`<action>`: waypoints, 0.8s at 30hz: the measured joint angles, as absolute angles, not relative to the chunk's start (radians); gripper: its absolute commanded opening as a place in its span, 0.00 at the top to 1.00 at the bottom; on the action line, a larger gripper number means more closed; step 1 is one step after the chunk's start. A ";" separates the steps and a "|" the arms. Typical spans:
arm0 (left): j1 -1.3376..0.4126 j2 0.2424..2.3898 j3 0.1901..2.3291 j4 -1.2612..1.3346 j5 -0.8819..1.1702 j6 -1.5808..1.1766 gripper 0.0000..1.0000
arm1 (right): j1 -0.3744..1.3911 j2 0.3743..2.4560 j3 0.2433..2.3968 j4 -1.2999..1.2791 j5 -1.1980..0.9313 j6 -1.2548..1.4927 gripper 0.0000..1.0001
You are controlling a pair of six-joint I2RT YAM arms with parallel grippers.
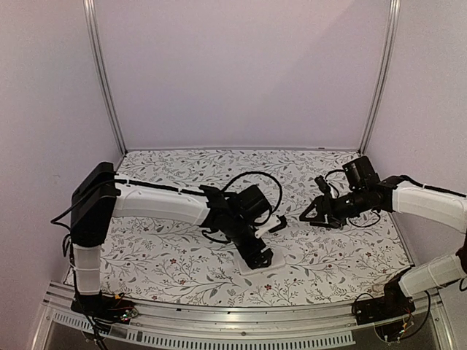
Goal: Load the batteries into the remote control
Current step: Pick up the remote control from the center of the board.
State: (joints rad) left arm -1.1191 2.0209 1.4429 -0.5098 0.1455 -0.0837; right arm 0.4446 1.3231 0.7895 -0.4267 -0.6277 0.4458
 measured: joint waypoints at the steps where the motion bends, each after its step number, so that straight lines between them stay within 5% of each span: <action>1: -1.122 2.045 1.464 -0.524 0.145 -0.072 0.06 | 0.442 1.285 0.789 -0.433 -0.616 0.443 0.23; 3: -1.130 2.084 1.505 -0.556 0.140 -0.052 0.08 | 0.437 1.192 0.787 -0.439 -0.583 0.426 0.03; 4: -1.135 2.100 1.522 -0.574 0.137 -0.044 0.09 | 0.435 1.145 0.784 -0.442 -0.565 0.424 0.01; 24: -1.163 2.194 1.620 -0.660 0.074 0.011 0.61 | 0.431 0.725 0.641 -0.390 -0.496 0.447 0.01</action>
State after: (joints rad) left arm -1.1633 2.1941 1.6199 -0.6601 0.0738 0.0109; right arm 0.4309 0.7246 0.6411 -0.3897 -0.4957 0.4473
